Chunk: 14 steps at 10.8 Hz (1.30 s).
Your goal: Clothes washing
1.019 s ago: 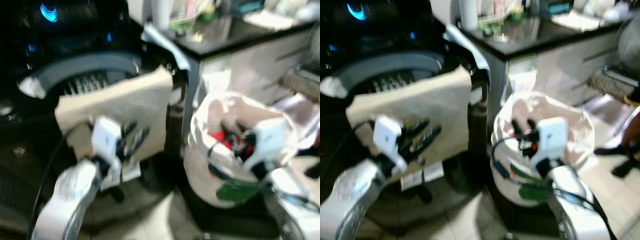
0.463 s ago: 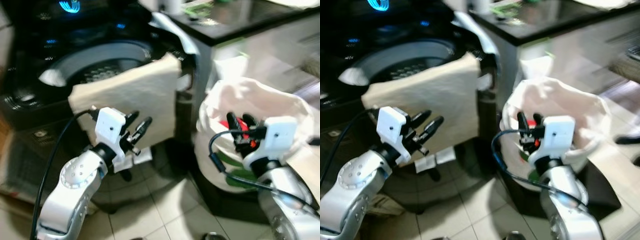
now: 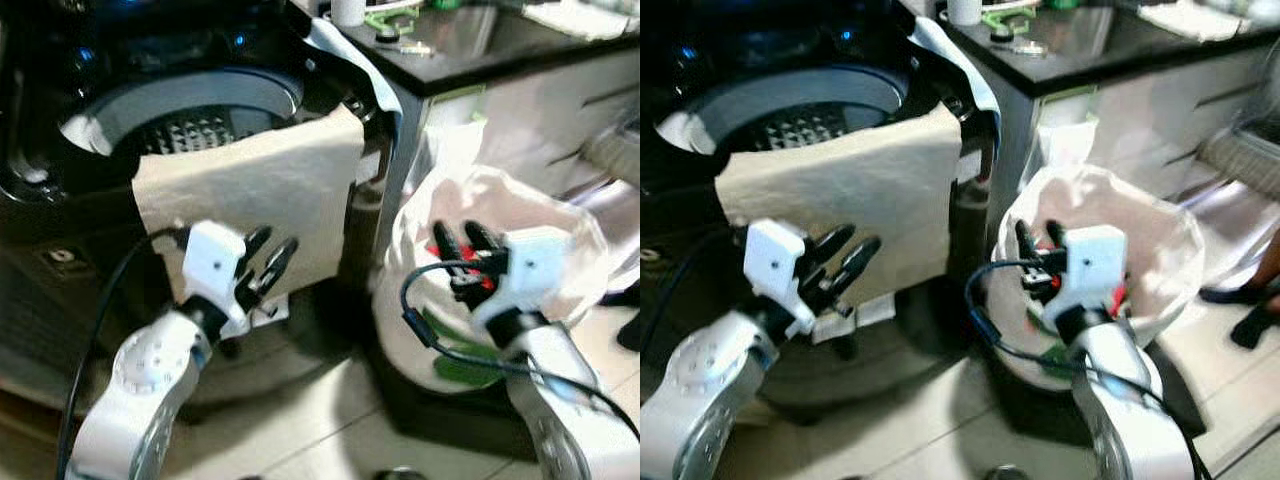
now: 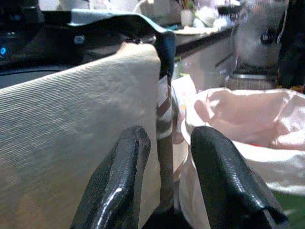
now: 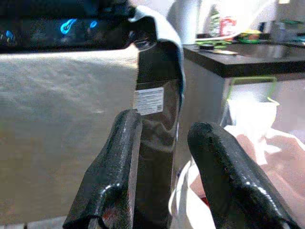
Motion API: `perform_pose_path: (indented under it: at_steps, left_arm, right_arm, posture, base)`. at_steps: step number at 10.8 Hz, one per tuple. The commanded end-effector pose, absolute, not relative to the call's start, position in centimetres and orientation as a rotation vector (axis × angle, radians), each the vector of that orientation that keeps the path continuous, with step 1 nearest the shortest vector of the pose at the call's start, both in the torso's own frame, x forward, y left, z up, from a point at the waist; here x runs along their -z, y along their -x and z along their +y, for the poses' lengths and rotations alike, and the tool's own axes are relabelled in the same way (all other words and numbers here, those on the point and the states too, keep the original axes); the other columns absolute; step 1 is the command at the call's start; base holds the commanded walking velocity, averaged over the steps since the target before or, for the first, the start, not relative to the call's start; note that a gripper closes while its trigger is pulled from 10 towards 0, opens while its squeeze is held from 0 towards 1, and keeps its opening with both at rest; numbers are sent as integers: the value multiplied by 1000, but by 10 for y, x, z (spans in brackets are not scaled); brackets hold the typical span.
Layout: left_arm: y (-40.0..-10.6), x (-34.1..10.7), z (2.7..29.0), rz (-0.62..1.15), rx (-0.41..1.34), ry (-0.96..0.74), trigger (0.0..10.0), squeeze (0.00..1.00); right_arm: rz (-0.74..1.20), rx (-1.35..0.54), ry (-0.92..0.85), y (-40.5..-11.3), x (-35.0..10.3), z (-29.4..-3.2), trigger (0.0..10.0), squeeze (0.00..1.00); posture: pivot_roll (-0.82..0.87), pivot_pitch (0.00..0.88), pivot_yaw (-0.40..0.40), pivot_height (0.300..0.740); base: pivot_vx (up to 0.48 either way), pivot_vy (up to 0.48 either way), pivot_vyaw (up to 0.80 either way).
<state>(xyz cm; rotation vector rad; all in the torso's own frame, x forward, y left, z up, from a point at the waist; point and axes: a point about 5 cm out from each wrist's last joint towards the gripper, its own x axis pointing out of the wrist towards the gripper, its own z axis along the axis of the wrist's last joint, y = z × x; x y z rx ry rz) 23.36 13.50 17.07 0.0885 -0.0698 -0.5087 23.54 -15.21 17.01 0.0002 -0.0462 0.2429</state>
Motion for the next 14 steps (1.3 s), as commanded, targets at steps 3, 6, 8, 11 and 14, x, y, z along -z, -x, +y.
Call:
perform_pose_path:
  at_steps: [3,6,8,11,14]
  left_arm:
    - [-231,-184,140,-190,456,-110,10000,0]
    - [-231,-181,134,-177,508,-101,10000,0]
    - [-233,-182,135,-177,535,-94,10000,0]
    - [-238,-183,136,-171,527,-108,10000,0]
    - [-236,-195,140,-220,539,-9,10000,0]
  right_arm:
    - [-63,-276,3,-243,-173,-152,10000,0]
    - [-50,-250,-19,-238,-169,-156,10000,0]
    - [-48,-241,-27,-232,-169,-158,10000,0]
    - [-43,-257,-32,-229,-170,-155,10000,0]
    - [-121,-299,-69,-230,-186,-153,10000,0]
  posture:
    - [14,23,-21,740]
    - [-11,25,23,740]
    - [-26,34,37,740]
    - [-26,33,41,740]
    - [-33,35,46,740]
  base:
    - [114,0,0]
    - [367,0,-267]
    - [382,0,-241]
    - [354,0,0]
    - [0,0,0]
